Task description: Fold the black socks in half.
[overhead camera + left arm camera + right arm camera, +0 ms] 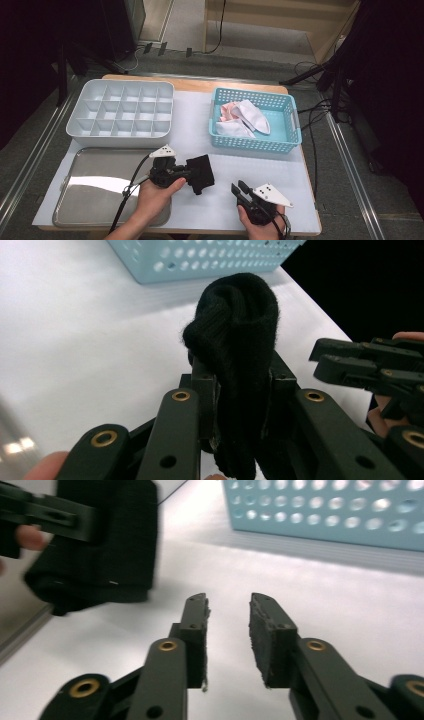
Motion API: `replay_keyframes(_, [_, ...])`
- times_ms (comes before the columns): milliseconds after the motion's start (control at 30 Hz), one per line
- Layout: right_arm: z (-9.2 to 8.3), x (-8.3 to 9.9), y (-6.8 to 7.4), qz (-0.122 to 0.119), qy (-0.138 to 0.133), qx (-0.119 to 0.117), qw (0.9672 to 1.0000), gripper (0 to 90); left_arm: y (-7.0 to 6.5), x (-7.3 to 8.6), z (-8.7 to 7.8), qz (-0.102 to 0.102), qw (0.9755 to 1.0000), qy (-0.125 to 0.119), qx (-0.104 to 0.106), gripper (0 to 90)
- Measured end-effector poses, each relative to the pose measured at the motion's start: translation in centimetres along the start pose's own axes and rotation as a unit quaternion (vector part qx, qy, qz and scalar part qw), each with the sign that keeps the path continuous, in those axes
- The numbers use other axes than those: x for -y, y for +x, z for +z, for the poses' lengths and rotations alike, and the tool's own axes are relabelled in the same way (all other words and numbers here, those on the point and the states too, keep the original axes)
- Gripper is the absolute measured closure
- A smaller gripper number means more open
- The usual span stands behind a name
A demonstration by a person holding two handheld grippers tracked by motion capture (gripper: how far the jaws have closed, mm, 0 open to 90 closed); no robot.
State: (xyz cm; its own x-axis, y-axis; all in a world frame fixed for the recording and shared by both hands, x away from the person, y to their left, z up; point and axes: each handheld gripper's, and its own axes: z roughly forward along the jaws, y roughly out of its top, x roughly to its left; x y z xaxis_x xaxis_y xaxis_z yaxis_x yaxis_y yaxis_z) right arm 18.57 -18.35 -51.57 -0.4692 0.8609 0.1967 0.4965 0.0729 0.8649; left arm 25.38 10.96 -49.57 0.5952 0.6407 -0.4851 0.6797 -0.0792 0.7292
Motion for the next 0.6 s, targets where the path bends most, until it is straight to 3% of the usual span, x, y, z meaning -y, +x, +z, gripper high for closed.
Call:
replay_keyframes(233, [-0.5,-0.3,-2.2,0.009,-0.006,0.019,0.9998,54.9,0.9,0.1,-1.9,0.007,0.9996,-0.024,-0.015,74.2])
replay_keyframes(433, [-1.0,-0.7,-4.0,0.005,-0.012,0.047,0.9988,36.3,1.3,-0.1,-2.7,0.02,0.999,-0.031,-0.027,74.1])
replay_keyframes(600, [-1.6,-1.0,-5.4,0.009,-0.017,0.055,0.9983,27.3,1.7,0.1,-3.3,0.027,0.9984,-0.034,-0.037,74.1])
